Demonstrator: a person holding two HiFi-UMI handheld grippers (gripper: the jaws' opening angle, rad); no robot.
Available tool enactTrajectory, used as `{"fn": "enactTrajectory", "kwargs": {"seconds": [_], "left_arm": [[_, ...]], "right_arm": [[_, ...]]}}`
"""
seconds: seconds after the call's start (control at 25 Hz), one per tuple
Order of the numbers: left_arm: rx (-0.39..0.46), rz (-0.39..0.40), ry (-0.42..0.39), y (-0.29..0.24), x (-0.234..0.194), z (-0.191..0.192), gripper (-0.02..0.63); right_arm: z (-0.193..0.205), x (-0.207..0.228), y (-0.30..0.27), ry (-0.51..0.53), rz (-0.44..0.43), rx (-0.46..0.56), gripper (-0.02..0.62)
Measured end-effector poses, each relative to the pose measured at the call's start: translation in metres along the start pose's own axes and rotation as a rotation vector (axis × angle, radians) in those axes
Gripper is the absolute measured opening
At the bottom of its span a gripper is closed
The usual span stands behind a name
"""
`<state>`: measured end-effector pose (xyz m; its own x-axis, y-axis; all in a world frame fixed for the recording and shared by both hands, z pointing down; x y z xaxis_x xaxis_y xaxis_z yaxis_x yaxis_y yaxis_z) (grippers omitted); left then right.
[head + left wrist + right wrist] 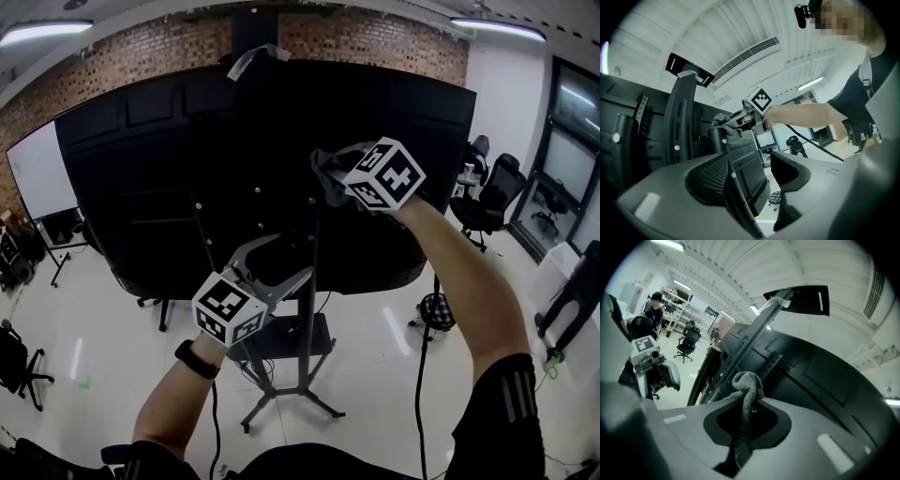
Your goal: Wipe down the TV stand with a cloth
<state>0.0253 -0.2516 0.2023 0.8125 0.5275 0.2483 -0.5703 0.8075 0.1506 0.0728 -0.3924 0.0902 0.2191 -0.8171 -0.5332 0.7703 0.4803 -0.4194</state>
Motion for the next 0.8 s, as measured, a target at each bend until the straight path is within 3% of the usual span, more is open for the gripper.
{"fn": "enactTrajectory", "kwargs": {"seconds": [0.08, 0.28, 0.48, 0.56, 0.8], "left_arm": [[0.001, -0.001, 0.009, -0.003, -0.001, 0.003, 0.308], [-0.007, -0.015, 0.016, -0.006, -0.007, 0.013, 0.305], [-0.016, -0.012, 0.034, -0.009, -0.004, 0.022, 0.304], [-0.028, -0.010, 0.034, -0.009, -0.003, 0.027, 0.304], [-0.053, -0.020, 0.051, -0.003, -0.003, 0.041, 0.301]], "right_arm": [[0.007, 0.001, 0.007, 0.059, 0.048, 0.000, 0.020], [-0.010, -0.025, 0.023, 0.280, 0.172, 0.154, 0.020], [-0.012, -0.065, 0.006, 0.570, 0.246, 0.139, 0.020], [-0.008, -0.072, 0.002, 0.602, 0.272, 0.136, 0.020], [0.012, -0.098, -0.014, 0.704, 0.247, 0.112, 0.020]]}}
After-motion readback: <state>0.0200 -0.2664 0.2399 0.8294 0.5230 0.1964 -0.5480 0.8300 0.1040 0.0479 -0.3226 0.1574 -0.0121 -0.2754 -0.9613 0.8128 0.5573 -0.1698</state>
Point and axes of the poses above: the fingertips, and each gripper's own axes: y backward along the fingers, x to its right, z out of its underside, the point moved 3 cm from there along y, backward along the fingers, and after that the axes turned 9 degrees about -z, right-handed, at the moved point
